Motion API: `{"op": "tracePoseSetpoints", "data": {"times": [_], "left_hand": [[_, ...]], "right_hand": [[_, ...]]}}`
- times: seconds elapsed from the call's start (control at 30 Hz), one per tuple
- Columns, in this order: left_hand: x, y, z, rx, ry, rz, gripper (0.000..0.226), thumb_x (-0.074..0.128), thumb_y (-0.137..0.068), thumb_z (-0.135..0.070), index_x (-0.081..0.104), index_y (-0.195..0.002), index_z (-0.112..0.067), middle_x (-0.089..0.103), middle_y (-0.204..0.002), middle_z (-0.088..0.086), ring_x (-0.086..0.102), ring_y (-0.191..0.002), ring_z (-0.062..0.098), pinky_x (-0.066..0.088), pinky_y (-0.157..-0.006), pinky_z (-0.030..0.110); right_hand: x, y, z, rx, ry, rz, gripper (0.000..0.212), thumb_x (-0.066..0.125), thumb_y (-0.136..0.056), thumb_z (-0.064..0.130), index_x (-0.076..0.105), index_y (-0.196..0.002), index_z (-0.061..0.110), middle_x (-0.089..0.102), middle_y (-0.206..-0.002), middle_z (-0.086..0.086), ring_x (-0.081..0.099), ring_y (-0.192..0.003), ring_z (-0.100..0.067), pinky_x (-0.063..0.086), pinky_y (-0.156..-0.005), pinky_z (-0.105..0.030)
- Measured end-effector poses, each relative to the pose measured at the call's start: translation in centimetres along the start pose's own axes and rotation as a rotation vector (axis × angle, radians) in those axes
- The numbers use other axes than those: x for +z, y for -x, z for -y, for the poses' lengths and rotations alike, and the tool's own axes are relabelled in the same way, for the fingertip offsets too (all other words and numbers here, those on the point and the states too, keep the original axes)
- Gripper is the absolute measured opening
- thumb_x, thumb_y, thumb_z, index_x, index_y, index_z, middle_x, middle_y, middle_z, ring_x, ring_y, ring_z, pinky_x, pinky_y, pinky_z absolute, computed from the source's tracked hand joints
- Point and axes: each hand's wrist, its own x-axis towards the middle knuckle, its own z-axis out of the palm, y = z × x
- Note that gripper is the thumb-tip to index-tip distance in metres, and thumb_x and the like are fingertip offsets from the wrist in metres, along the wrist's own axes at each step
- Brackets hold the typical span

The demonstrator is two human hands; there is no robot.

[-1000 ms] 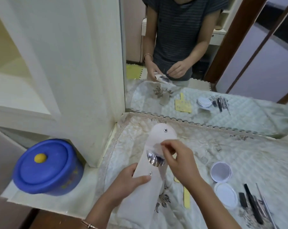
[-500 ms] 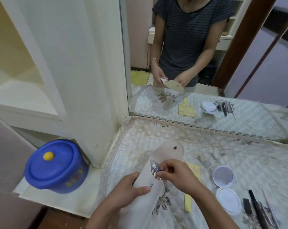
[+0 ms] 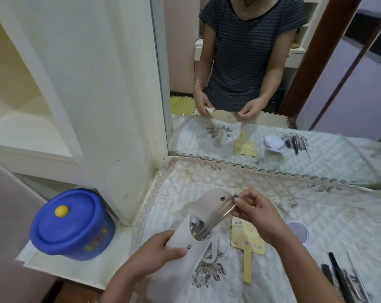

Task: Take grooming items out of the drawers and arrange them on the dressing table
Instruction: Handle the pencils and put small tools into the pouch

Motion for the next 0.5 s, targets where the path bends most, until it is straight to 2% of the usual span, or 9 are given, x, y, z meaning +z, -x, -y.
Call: {"op": "tracePoseSetpoints", "data": {"times": [0.13,0.2,0.3,0.37,0.43,0.5], "left_hand": [[-1.9,0.0,1.7,-0.035,-0.067,-0.118,0.026,0.073,-0.072,-0.026,0.067,-0.096,-0.017,0.073,-0.094,0.001,0.068,-0.079,0.009,0.052,-0.073,0.025],[-2.9,0.1,2.3,-0.059,-0.008,-0.203,0.022,0.072,-0.076,-0.023,0.067,-0.096,-0.014,0.074,-0.092,0.003,0.070,-0.079,0.015,0.052,-0.069,0.026],[-3.4,0.1,2.4,-0.077,0.147,-0.297,0.017,0.071,-0.079,-0.017,0.067,-0.096,-0.014,0.076,-0.087,0.002,0.071,-0.077,0.019,0.053,-0.063,0.027],[-3.1,-0.1,2.2,-0.071,0.246,-0.291,0.026,0.074,-0.074,-0.017,0.067,-0.098,-0.011,0.076,-0.089,0.005,0.072,-0.077,0.022,0.053,-0.061,0.028],[-2.5,0.0,2.0,-0.079,0.323,-0.245,0.034,0.074,-0.069,-0.019,0.067,-0.100,-0.009,0.076,-0.092,0.011,0.072,-0.081,0.027,0.054,-0.063,0.030],[-1.6,0.0,2.0,-0.100,0.383,-0.206,0.031,0.074,-0.072,-0.018,0.067,-0.100,-0.007,0.075,-0.094,0.014,0.071,-0.084,0.030,0.055,-0.066,0.032]], "right_hand": [[-1.3,-0.7,0.0,-0.102,0.043,-0.161,0.024,0.050,-0.088,-0.005,0.051,-0.070,0.010,0.061,-0.062,-0.003,0.063,-0.053,-0.003,0.056,-0.055,-0.014],[-2.0,-1.0,0.1,-0.097,0.148,-0.122,0.023,0.051,-0.088,-0.005,0.050,-0.071,0.010,0.060,-0.065,-0.006,0.062,-0.056,-0.008,0.056,-0.057,-0.017],[-1.9,-1.7,-1.3,0.031,0.415,0.026,0.023,0.054,-0.087,-0.004,0.049,-0.071,0.011,0.060,-0.070,-0.009,0.056,-0.060,-0.019,0.053,-0.061,-0.027],[-1.2,-2.3,-2.8,0.110,0.628,0.068,0.024,0.054,-0.086,-0.003,0.047,-0.069,0.013,0.058,-0.069,-0.006,0.054,-0.060,-0.020,0.052,-0.064,-0.034],[-0.4,-3.0,-4.1,0.144,0.738,0.045,0.022,0.056,-0.086,0.002,0.049,-0.071,0.016,0.059,-0.073,-0.003,0.053,-0.063,-0.018,0.051,-0.076,-0.041],[0.3,-3.4,-4.8,0.142,0.877,0.032,0.006,0.059,-0.086,0.010,0.057,-0.090,0.014,0.061,-0.093,-0.007,0.057,-0.084,-0.021,0.046,-0.085,-0.036]]}}
